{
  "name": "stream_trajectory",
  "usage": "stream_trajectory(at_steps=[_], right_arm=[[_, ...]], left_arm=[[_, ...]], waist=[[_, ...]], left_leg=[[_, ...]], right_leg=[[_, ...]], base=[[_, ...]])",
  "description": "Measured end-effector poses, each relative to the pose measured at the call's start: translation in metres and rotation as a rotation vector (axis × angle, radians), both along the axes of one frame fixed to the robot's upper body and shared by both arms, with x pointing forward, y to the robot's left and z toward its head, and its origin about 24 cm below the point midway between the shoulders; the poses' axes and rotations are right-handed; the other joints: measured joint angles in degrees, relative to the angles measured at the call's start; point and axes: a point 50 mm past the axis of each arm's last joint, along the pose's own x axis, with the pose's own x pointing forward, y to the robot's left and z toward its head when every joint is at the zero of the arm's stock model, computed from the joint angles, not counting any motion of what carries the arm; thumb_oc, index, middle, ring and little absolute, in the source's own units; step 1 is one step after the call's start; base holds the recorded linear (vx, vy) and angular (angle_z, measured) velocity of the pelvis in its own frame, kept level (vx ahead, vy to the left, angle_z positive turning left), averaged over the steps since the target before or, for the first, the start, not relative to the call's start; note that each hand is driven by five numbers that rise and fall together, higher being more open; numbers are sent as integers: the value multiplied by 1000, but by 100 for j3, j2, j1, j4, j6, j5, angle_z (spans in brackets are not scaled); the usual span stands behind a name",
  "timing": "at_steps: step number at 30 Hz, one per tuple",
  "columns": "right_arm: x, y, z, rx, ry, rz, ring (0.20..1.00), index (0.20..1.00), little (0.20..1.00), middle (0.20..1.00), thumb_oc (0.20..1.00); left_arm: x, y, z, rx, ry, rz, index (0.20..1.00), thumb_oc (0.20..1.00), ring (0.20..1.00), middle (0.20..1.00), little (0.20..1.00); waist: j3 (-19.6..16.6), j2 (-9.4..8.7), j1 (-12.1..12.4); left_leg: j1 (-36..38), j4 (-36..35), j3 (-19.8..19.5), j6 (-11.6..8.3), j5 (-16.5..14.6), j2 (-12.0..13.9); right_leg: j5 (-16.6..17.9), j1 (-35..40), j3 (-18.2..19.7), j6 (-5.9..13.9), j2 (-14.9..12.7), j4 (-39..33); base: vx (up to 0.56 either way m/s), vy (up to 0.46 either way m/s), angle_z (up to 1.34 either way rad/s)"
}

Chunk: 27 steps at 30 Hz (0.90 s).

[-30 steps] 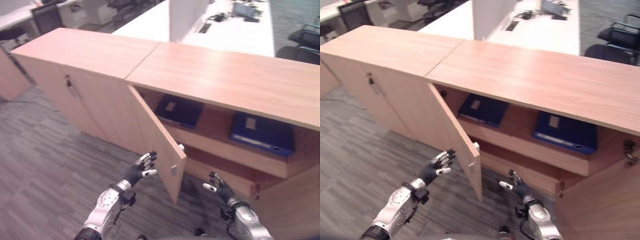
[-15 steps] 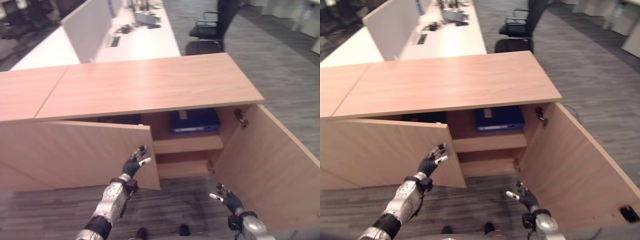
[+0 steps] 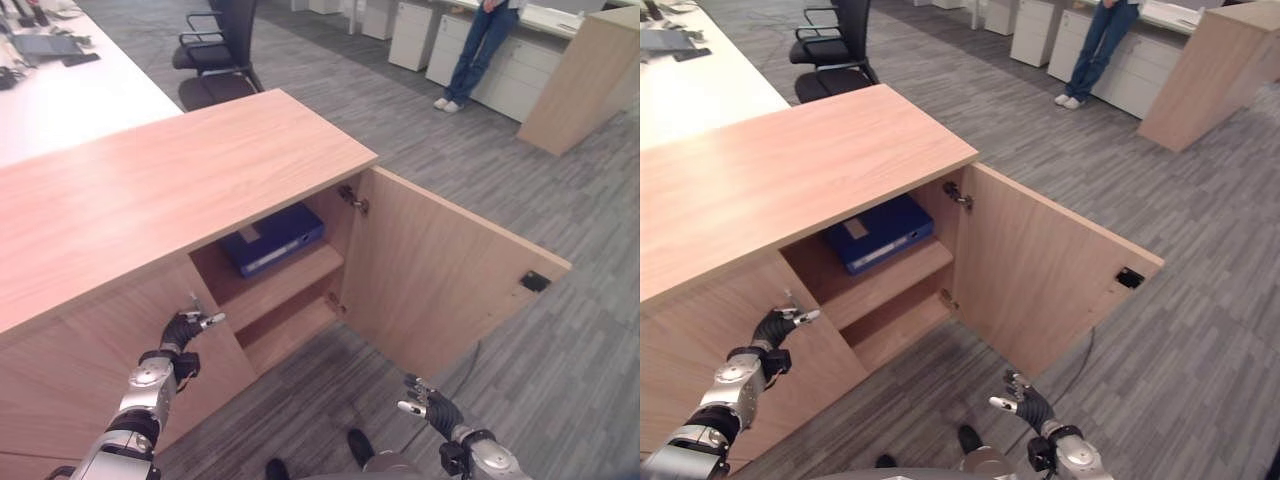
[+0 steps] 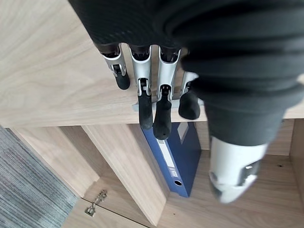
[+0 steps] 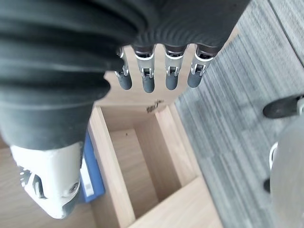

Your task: Put the empty folder in the office cabinet

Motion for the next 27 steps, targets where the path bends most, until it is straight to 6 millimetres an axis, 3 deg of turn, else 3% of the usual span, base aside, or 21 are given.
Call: stream_trajectory(at_steps=[3, 6, 7, 9, 10, 11, 13, 15, 16, 19, 21, 24, 27], right_arm=[[-5, -2, -5, -4, 27, -23, 1000, 1000, 1000, 1000, 1000], [-9, -8, -8, -10, 46, -67, 1000, 1000, 1000, 1000, 1000], [0, -4, -6, -4, 22, -81, 1000, 1000, 1000, 1000, 1000], [11, 2, -4, 9, -4, -73, 1000, 1000, 1000, 1000, 1000], [16, 3, -2, 0, -13, -66, 1000, 1000, 1000, 1000, 1000], [22, 3, 0, -1, -26, -64, 1000, 1000, 1000, 1000, 1000], [30, 5, 3, 3, -47, -62, 1000, 1000, 1000, 1000, 1000], [33, 9, 3, 19, -57, -76, 1000, 1000, 1000, 1000, 1000], [33, 10, 2, 17, -54, -74, 1000, 1000, 1000, 1000, 1000], [34, -7, 4, -47, -54, -91, 1000, 1000, 1000, 1000, 1000], [16, -29, 0, -112, -5, -94, 1000, 1000, 1000, 1000, 1000], [3, -40, -2, -142, 30, -98, 1000, 1000, 1000, 1000, 1000], [-6, -40, -7, -139, 57, -106, 1000, 1000, 1000, 1000, 1000]], left_arm=[[3, -2, 3, 3, -20, 21, 1000, 1000, 1000, 1000, 1000], [6, -25, 0, -90, -81, 13, 1000, 1000, 1000, 1000, 1000], [-10, -50, -7, -151, -142, 14, 1000, 1000, 1000, 1000, 1000], [-29, -84, -12, -220, -158, -129, 1000, 1000, 1000, 1000, 1000], [-37, -106, -14, -260, -151, -229, 1000, 1000, 1000, 1000, 1000], [-47, -122, -16, -281, -133, -320, 1000, 1000, 1000, 1000, 1000], [-55, -135, -20, -278, -91, -438, 1000, 1000, 1000, 1000, 1000], [-56, -127, -19, -215, -68, -513, 1000, 1000, 1000, 1000, 1000], [-57, -121, -19, -177, -51, -538, 1000, 1000, 1000, 1000, 1000], [-55, -131, -22, -180, -38, -581, 1000, 1000, 1000, 1000, 1000], [-59, -146, -26, -221, -34, -614, 1000, 1000, 1000, 1000, 1000], [-65, -155, -30, -266, -25, -626, 1000, 1000, 1000, 1000, 1000], [-66, -154, -37, -308, -2, -565, 1000, 1000, 1000, 1000, 1000]], waist=[[-59, -104, 14], [-77, -115, 124], [-19, -88, 494], [119, 6, 721], [209, 86, 927], [263, 186, 1049], [300, 292, 1119], [183, 92, 1117], [132, 27, 1112], [127, 561, 989], [49, 916, 900], [-41, 1061, 765], [-59, 1085, 643]], left_leg=[[-66, 1, -27, -4, 2, 8], [1, 1, -22, -52, 38, 15], [12, 107, 61, -23, 56, -16], [-68, 132, 108, 19, 95, 32], [-41, 106, 162, 18, 176, 121], [4, 101, 167, 20, 160, 210], [162, 70, 119, -1, 136, 313], [254, 64, 147, -295, 78, 250], [271, 63, 204, -401, 89, 259], [281, 63, 190, -572, 178, 637], [372, 69, 237, -593, 205, 812], [492, 91, 243, -587, 211, 914], [502, 86, 305, -595, 196, 1091]], right_leg=[[-1, -138, -120, 0, 7, 53], [7, -73, -186, 4, -6, 91], [-27, -230, -789, -10, -151, 178], [-50, -392, -1787, 23, -485, 348], [-144, -440, -2890, -70, -757, 676], [-146, -401, -3475, -62, -954, 933], [-171, -225, -3127, 45, -1149, 1252], [0, 70, -2826, 260, -1415, 927], [-90, 120, -2798, 382, -1409, 748], [72, 309, -2854, 274, -985, 400], [285, 581, -2831, 169, -734, -90], [215, 693, -2807, 111, -631, -101], [152, 633, -2794, 92, -468, -129]], base=[[-11, 47, 10], [-101, -9, -8], [-250, -146, -47], [-143, -150, -17], [-60, -112, 7], [-45, -126, 1], [-26, -161, 4], [-20, -169, -17], [-11, -135, -36], [-10, -208, -20], [-9, -219, -23], [-24, -226, -11], [-38, -300, -9]])
